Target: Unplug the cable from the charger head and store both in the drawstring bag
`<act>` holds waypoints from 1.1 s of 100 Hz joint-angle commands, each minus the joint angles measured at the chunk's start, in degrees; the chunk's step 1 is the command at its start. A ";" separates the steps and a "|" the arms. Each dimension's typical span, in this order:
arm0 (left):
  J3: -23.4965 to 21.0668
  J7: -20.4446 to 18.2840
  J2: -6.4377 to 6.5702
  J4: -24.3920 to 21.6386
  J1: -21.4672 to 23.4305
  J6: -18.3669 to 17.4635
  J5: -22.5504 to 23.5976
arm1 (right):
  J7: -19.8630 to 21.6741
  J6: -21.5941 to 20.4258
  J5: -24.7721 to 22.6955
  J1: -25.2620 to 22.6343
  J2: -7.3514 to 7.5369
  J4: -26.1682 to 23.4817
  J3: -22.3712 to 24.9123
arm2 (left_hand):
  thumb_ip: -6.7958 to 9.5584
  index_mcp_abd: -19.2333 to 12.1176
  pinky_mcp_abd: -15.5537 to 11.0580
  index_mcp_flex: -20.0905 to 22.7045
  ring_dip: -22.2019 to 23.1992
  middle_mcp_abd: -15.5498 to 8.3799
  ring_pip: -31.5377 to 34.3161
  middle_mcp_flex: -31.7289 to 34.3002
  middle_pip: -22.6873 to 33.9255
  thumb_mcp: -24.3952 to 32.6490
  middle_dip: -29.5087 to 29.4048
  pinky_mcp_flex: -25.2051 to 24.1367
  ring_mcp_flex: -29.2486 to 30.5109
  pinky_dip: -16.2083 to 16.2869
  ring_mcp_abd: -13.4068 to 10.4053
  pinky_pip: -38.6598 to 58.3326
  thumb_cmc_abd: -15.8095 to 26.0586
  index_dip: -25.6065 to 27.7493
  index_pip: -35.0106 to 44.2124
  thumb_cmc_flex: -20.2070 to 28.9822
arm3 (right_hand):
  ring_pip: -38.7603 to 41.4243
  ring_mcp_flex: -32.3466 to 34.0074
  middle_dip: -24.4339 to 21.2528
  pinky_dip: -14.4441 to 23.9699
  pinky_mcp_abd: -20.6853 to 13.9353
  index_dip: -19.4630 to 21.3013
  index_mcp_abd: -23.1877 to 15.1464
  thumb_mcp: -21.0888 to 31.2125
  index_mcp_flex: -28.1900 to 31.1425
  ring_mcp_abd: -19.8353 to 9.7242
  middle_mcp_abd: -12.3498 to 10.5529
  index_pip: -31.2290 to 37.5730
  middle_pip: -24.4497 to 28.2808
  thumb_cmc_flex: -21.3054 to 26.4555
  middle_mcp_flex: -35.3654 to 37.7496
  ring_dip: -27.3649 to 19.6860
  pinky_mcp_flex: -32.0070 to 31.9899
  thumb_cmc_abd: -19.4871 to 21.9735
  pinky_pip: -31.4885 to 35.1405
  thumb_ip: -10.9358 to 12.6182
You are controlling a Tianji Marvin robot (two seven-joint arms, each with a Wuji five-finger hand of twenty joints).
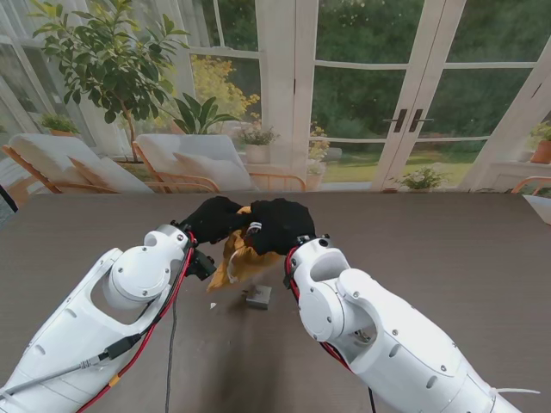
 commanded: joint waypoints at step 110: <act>-6.97 0.03 0.01 -5.65 6.73 3.50 2.06 | 3.81 -1.69 -1.92 -0.15 1.63 1.39 5.27 | -1.69 6.61 1.90 -1.14 0.32 -1.77 4.61 -0.32 0.38 -0.06 0.97 0.44 1.78 1.95 -4.34 6.04 2.75 -0.06 -0.27 3.26 | -20.48 -0.17 4.45 -7.44 10.39 8.13 -10.85 -18.20 -16.79 -4.11 2.95 -21.98 -22.13 -13.70 -17.56 -14.65 25.91 8.30 -12.98 9.87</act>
